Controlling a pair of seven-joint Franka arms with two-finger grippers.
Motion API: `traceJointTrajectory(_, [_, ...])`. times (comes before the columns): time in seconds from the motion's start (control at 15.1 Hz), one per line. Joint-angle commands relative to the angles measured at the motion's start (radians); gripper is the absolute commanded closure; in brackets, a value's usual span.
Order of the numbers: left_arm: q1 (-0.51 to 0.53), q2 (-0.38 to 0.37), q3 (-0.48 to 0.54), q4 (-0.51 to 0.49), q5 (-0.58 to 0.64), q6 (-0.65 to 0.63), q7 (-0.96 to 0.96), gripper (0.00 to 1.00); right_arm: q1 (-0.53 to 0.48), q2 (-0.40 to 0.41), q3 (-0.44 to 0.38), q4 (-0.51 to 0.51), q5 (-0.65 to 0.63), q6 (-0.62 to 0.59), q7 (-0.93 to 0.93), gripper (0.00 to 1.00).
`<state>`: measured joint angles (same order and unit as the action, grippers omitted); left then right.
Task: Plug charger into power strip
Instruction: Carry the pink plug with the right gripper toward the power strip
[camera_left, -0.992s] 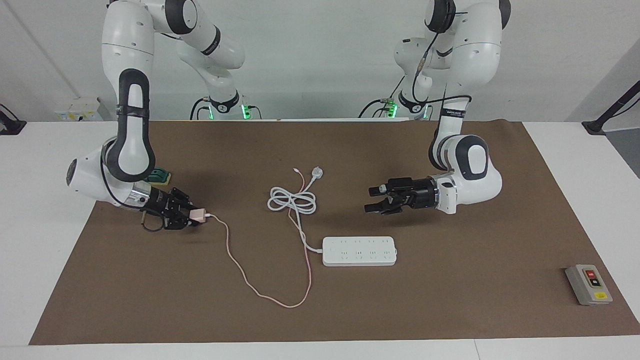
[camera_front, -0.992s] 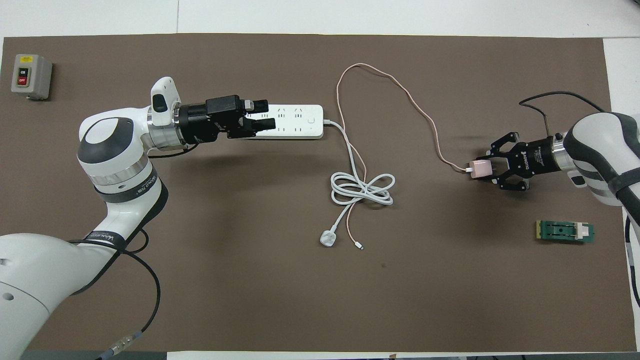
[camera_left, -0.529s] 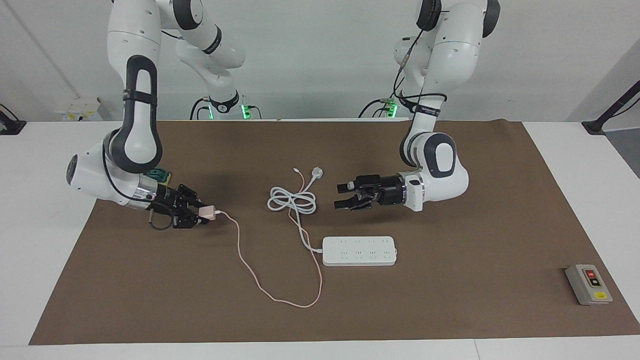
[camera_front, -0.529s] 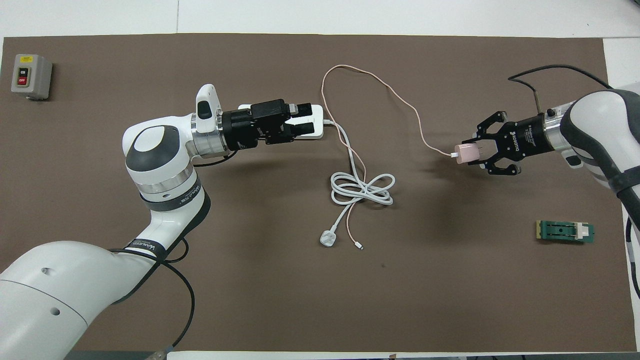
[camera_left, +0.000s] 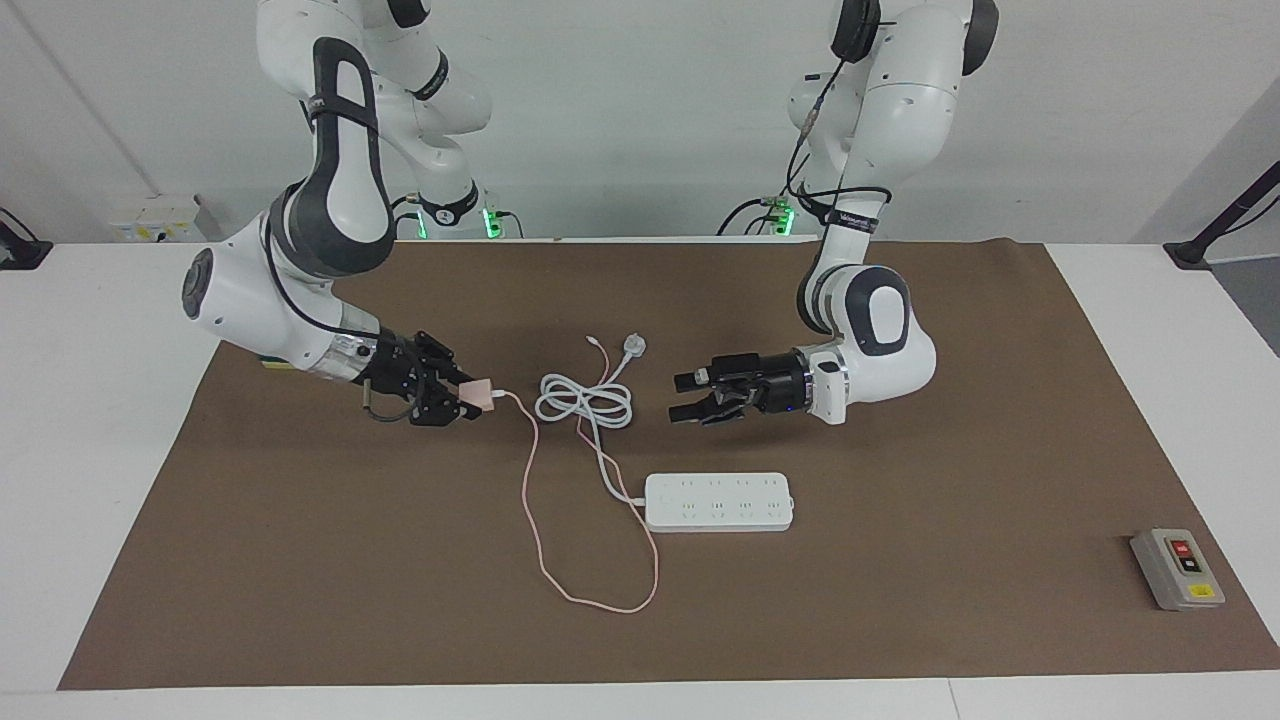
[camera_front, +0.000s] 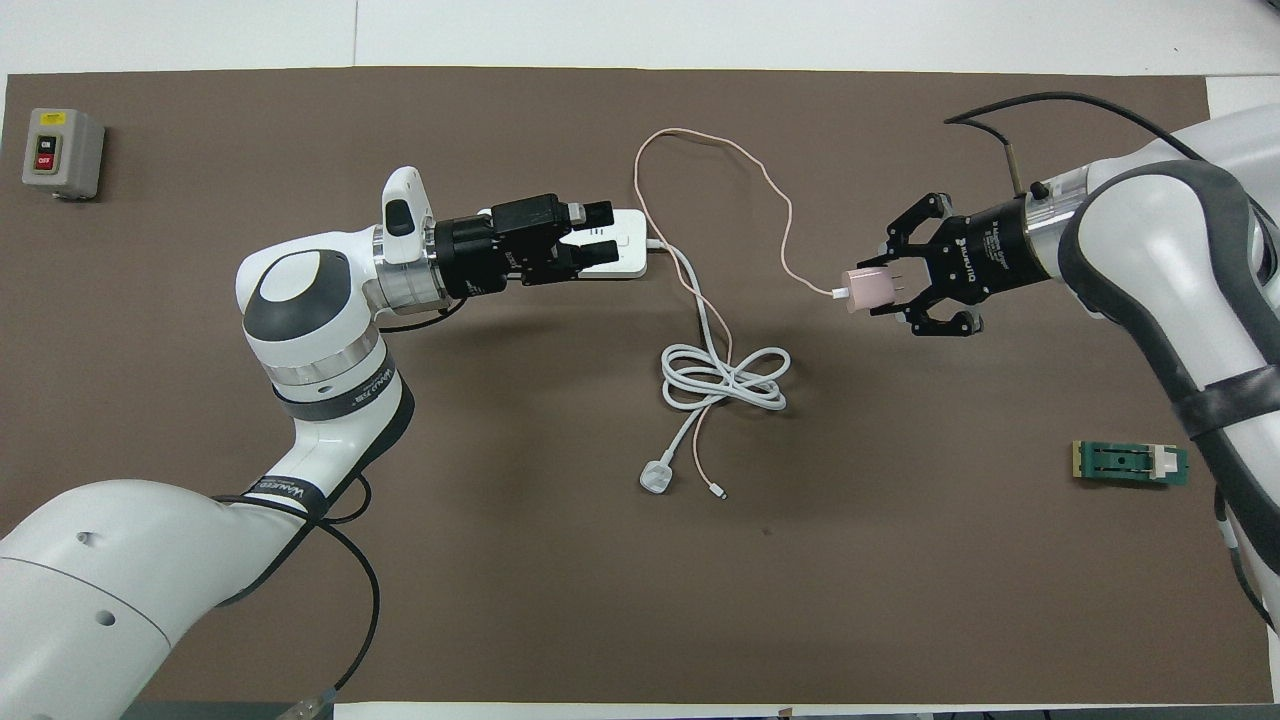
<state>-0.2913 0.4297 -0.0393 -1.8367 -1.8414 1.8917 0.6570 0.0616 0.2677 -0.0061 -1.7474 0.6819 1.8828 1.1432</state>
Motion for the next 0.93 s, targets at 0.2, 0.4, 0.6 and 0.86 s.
traceJointTrajectory(0.2, [0.021,0.0,-0.004,-0.006,-0.001,-0.028,0.016,0.0,0.095,0.041,0.0,0.12,0.024,0.018,0.128,1.0])
traceJointTrajectory(0.4, [0.032,-0.003,-0.004,-0.019,-0.001,-0.028,0.041,0.0,0.17,0.06,0.0,0.152,0.024,0.091,0.226,1.0])
traceJointTrajectory(0.6, [0.032,-0.002,-0.002,-0.021,-0.001,-0.02,0.041,0.0,0.207,0.099,0.0,0.206,0.021,0.102,0.272,1.0])
traceJointTrajectory(0.86, [0.032,-0.003,-0.002,-0.022,-0.001,-0.022,0.044,0.0,0.259,0.172,-0.002,0.302,0.016,0.136,0.369,1.0])
